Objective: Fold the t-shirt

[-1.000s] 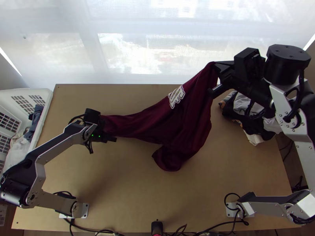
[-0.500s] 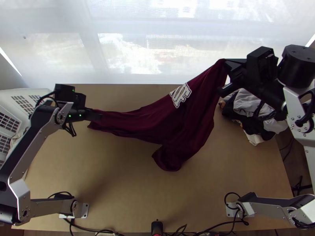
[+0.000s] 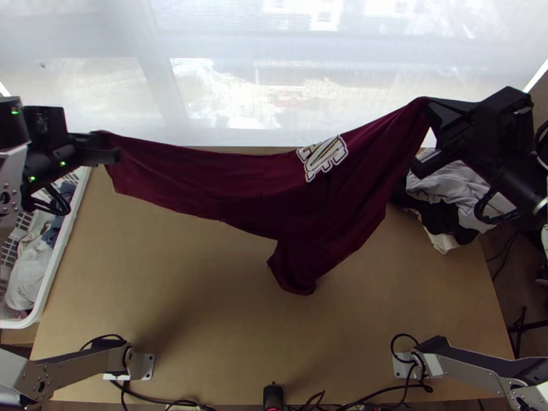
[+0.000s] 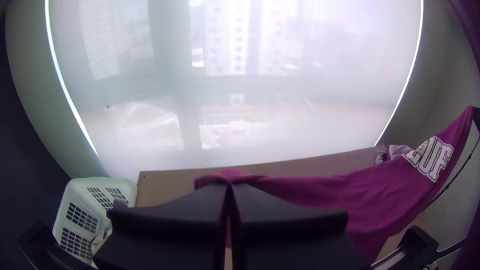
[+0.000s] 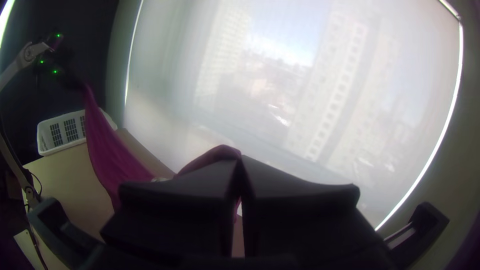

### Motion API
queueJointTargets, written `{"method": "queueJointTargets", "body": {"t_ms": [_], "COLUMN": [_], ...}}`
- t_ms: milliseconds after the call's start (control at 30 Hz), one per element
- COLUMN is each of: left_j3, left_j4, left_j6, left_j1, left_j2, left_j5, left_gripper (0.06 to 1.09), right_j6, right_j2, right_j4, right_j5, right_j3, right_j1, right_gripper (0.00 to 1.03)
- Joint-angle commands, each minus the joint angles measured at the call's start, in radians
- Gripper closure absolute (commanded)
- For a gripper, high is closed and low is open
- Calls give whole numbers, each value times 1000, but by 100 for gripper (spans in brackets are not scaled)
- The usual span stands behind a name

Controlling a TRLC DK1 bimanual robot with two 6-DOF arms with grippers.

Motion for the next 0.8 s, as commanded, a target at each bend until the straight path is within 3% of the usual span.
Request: {"method": "queueJointTargets", "body": {"t_ms": [0,300,567,767], "left_j3": [166,407,385,350], "left_j4": [-11,-46,-45,-131], "left_j6": [-26,-29,-12,8], "left_j1": [47,102,191,218], "left_j2": [-72,-139,-282,-356], "left_j5": [-2,-10,-11,-2], "left_gripper": [105,105,105,105], "right_j6": [-50,-101,-136,-110], "right_j2": [-78,-217,-348,-411], "right_j4": [12,127,268,190], "right_j5": [0,2,-3,-29], "right_j3": [-3,-24,-94,-117], "right_j1": [-14,-40,-29,26], "right_gripper": [100,100,100,100]}}
